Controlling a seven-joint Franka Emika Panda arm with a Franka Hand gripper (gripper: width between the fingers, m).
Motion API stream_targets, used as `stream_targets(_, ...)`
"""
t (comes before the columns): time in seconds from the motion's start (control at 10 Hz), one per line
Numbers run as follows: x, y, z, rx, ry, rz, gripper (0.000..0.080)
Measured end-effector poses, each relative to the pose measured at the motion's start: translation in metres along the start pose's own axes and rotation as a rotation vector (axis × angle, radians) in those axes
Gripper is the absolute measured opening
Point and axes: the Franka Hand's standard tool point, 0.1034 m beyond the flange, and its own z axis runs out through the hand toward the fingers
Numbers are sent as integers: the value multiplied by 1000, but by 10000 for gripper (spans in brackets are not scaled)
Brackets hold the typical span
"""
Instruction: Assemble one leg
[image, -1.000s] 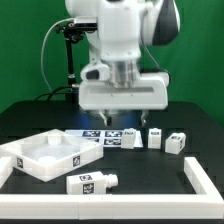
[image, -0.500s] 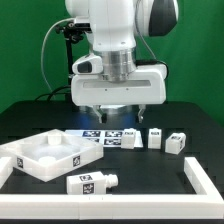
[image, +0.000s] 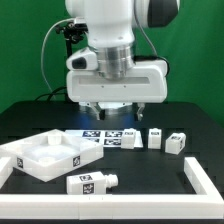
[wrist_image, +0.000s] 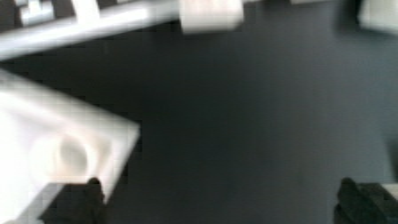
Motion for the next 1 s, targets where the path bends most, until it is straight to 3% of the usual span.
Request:
stream_targets(0.1, 5, -4, -7, 6, 10, -4, 649)
stream_targets(0.6, 2, -1, -1, 1, 6, -6, 649)
stream_targets(0.7, 14, -3, -2, -13, 13, 43, 649)
stream_targets(0.9, 56, -15, 2, -36, 55, 145, 649)
stream_targets(1.0, 71, -13, 9, -17, 76, 185, 649)
